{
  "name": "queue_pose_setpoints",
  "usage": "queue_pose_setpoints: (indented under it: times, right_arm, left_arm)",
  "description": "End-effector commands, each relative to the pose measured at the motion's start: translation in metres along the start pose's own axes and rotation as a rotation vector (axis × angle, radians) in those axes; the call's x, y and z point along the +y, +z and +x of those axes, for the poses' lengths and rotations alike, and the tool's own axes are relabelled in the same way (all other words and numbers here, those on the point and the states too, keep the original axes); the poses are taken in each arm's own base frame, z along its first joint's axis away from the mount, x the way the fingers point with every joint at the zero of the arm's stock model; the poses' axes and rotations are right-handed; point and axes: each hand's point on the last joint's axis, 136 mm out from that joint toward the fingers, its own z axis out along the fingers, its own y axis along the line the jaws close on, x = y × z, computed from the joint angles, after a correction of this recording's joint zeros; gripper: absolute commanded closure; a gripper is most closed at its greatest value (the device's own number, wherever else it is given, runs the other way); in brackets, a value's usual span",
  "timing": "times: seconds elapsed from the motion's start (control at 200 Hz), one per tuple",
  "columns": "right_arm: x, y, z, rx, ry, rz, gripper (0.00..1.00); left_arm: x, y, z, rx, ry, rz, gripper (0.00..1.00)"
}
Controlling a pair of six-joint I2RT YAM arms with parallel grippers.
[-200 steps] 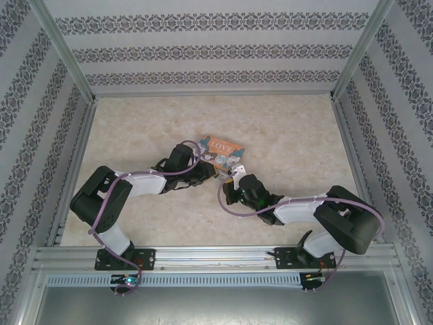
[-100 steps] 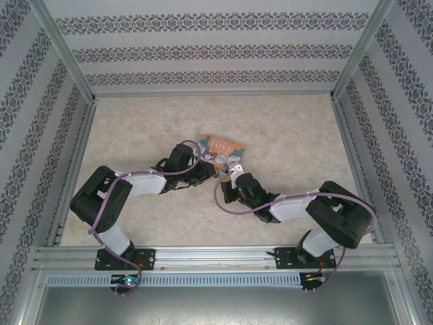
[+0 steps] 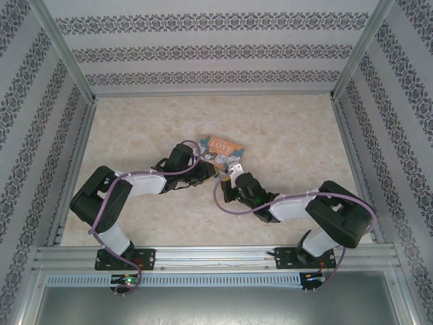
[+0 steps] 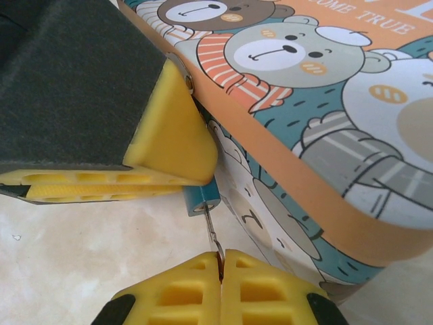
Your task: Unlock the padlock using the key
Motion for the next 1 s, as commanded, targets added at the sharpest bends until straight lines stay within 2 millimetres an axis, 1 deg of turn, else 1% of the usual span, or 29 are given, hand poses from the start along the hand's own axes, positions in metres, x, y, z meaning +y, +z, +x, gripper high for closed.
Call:
queue_pose_setpoints:
  times: [0.0, 0.175, 0.195, 0.59, 0.834, 0.994]
  right_arm:
    - [0.005, 0.003, -0.022, -0.076, -0.03, 0.006, 1.0]
    - [0.009, 0.006, -0.028, -0.093, -0.056, -0.005, 1.0]
    - [0.011, 0.006, -0.034, -0.115, -0.055, -0.015, 1.0]
    - [0.033, 0.012, -0.06, -0.195, -0.045, -0.121, 1.0]
    - [0.039, 0.017, -0.08, -0.245, -0.044, -0.176, 1.0]
    - [0.04, 0.022, -0.091, -0.264, -0.06, -0.18, 1.0]
  left_arm:
    - [-0.028, -0.007, 0.0, 0.006, 0.015, 0.06, 0.76]
    - [-0.028, -0.008, 0.0, 0.005, 0.016, 0.06, 0.76]
    - [-0.029, -0.008, -0.001, 0.005, 0.016, 0.061, 0.76]
    - [-0.028, -0.005, 0.002, 0.018, 0.015, 0.062, 0.76]
    - [-0.029, -0.005, 0.006, 0.028, 0.016, 0.062, 0.76]
    - [-0.029, -0.005, 0.005, 0.026, 0.016, 0.061, 0.76]
